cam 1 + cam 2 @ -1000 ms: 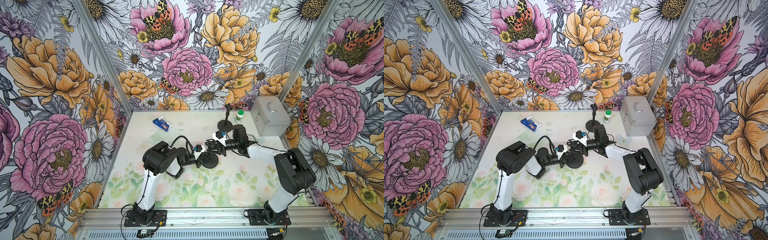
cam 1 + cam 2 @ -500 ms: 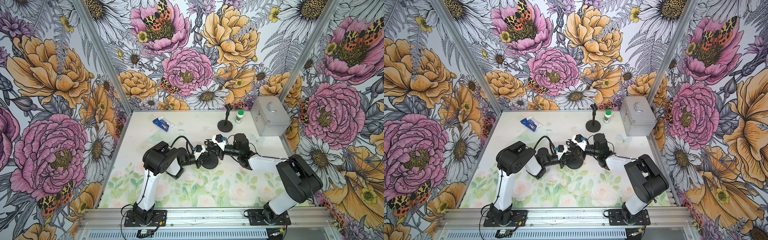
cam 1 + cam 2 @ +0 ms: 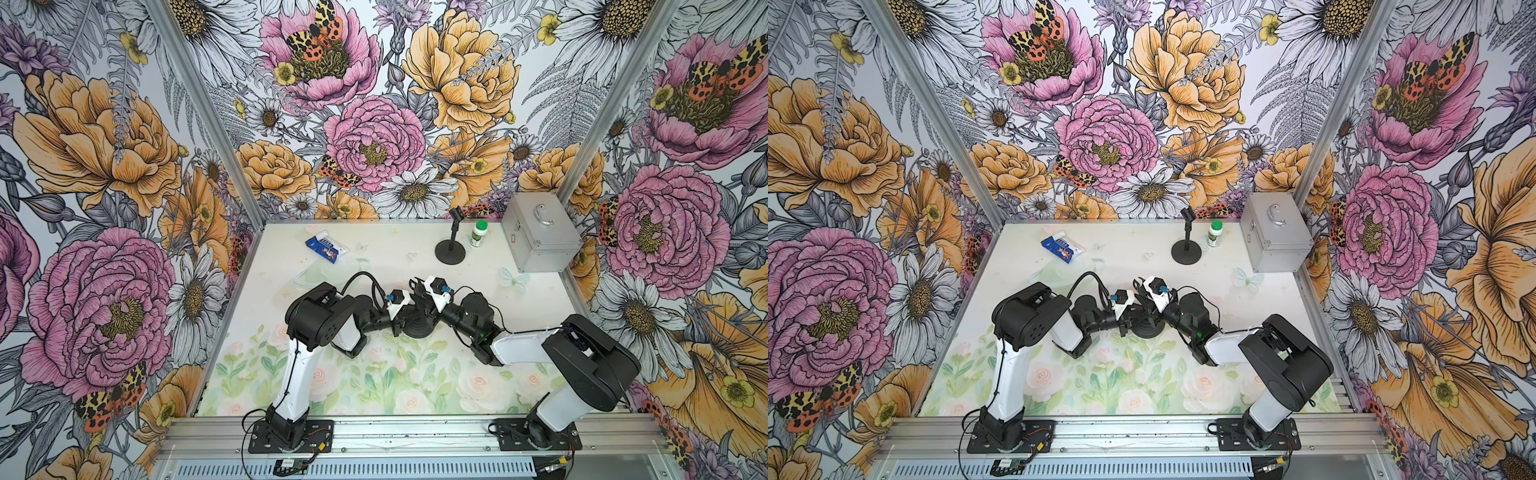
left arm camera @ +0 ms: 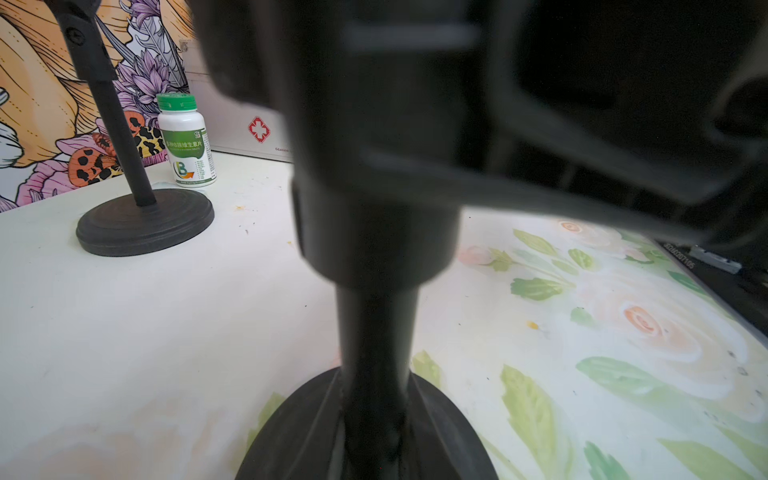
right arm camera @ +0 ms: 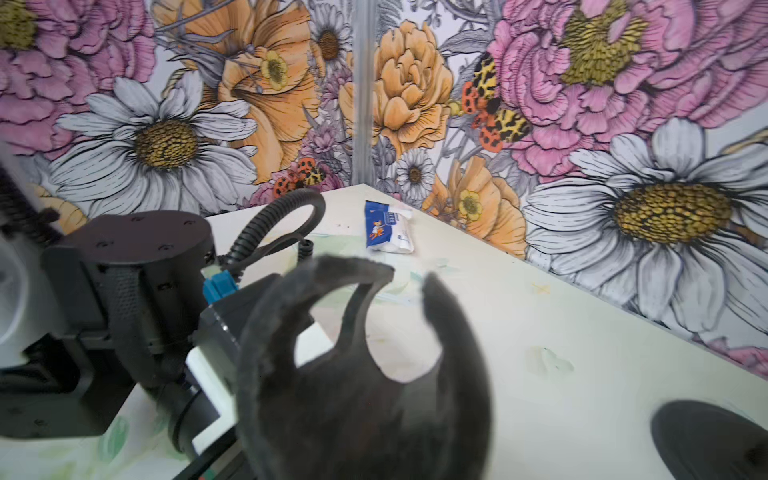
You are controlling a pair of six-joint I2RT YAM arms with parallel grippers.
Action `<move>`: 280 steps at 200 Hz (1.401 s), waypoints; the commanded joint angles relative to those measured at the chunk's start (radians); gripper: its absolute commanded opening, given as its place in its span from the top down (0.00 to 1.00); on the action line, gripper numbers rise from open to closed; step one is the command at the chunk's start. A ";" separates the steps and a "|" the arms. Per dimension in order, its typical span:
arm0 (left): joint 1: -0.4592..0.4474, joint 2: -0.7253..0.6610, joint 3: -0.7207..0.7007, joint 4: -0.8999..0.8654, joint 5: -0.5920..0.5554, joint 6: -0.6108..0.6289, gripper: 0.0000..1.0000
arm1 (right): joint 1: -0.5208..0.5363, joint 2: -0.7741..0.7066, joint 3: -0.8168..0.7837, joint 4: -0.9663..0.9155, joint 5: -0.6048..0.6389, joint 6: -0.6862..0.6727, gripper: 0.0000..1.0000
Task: Assemble a microphone stand
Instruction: Screw the microphone stand pole into the microphone stand base.
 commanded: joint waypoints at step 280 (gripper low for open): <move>-0.012 0.016 -0.014 0.007 0.006 0.033 0.81 | -0.099 0.025 0.166 -0.545 -0.678 -0.176 0.65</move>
